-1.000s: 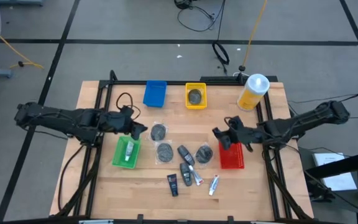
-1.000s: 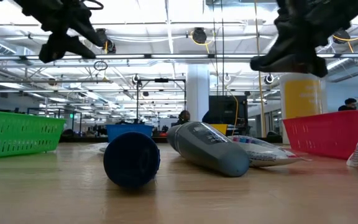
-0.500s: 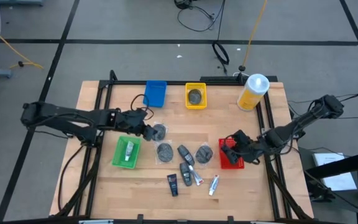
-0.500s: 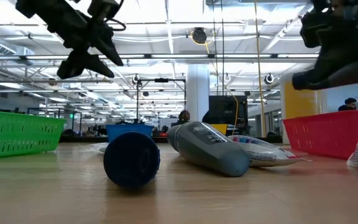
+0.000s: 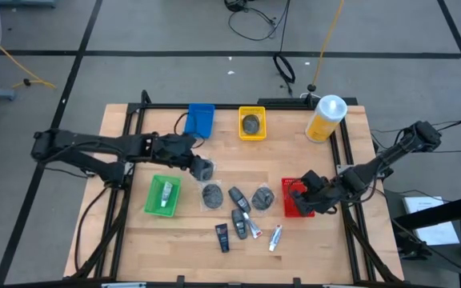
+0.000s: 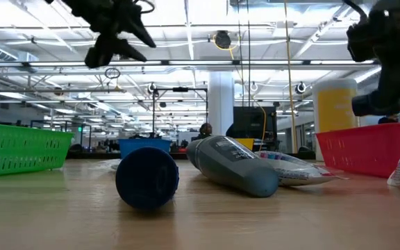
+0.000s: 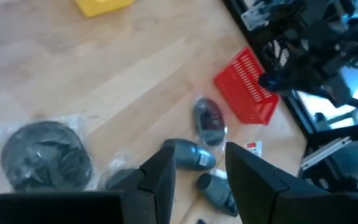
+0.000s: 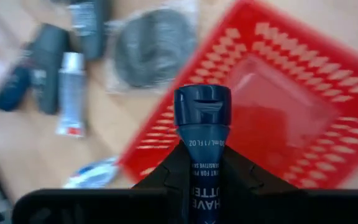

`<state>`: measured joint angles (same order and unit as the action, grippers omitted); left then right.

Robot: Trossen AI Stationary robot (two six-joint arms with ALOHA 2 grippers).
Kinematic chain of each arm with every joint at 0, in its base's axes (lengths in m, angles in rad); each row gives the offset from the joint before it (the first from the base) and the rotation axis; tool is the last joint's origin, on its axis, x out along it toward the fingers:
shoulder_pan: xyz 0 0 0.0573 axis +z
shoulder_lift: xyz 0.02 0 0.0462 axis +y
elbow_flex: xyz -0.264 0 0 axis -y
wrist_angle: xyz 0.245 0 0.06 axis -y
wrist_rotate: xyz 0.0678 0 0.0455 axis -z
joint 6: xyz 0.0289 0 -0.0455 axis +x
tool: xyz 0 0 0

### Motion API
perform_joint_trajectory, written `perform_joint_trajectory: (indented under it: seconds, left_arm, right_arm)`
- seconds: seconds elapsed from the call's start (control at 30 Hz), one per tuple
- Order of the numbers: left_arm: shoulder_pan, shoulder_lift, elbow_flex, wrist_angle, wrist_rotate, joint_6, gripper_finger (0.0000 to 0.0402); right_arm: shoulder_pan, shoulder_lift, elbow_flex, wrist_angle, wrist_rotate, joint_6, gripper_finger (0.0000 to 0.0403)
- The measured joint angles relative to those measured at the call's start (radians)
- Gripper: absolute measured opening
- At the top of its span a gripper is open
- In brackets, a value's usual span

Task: Pick & Place Travel size toiletries
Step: Put the blue shave cream into the red bin, then put the gray deodorant into the blue bin

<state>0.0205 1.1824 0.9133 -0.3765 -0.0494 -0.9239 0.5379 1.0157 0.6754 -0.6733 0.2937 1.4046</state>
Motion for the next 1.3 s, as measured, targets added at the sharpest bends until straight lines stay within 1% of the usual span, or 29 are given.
perform_joint_trajectory:
  seconds: [0.1, 0.23, 0.3, 0.43, 0.57, 0.7, 0.9, 1.03, 1.17, 1.3]
  left_arm:
    - [-0.018, 0.037, 0.032, -0.046, 0.001, 0.067, 0.0136]
    - [-0.043, 0.073, 0.042, -0.029, 0.042, 0.168, 0.0136]
    - [-0.057, 0.091, 0.042, -0.002, 0.067, 0.229, 0.0136]
    - [-0.080, 0.129, 0.042, 0.090, 0.138, 0.365, 0.0136]
    - [-0.084, 0.171, 0.042, 0.173, 0.174, 0.413, 0.0136]
    - [-0.084, 0.205, 0.043, 0.192, 0.205, 0.461, 0.0136]
    - [-0.084, 0.219, 0.043, 0.172, 0.211, 0.486, 0.0136]
    - [-0.084, 0.219, 0.047, 0.164, 0.239, 0.501, 0.0136]
    - [-0.084, 0.219, 0.119, 0.074, 0.257, 0.618, 0.0136]
    - [-0.072, 0.219, 0.217, -0.063, 0.201, 0.800, 0.0136]
  right_arm:
    - [-0.007, 0.000, 0.000, -0.047, 0.038, -0.002, 0.0043]
    - [-0.017, 0.000, -0.018, -0.028, 0.069, -0.005, 0.0043]
    - [-0.022, 0.000, -0.047, 0.009, 0.070, -0.004, 0.0043]
    - [-0.032, 0.000, -0.132, 0.176, 0.051, 0.020, 0.0043]
    - [-0.039, 0.000, -0.200, 0.273, 0.015, 0.073, 0.0045]
    - [-0.045, 0.000, -0.222, 0.297, -0.011, 0.081, 0.0068]
    - [-0.061, 0.000, -0.222, 0.311, -0.011, 0.097, 0.0127]
    - [-0.067, -0.012, -0.222, 0.351, -0.009, 0.082, 0.0153]
    - [-0.074, -0.055, -0.222, 0.370, -0.009, 0.079, 0.0159]
    - [-0.074, -0.128, -0.222, 0.371, 0.031, 0.050, 0.0154]
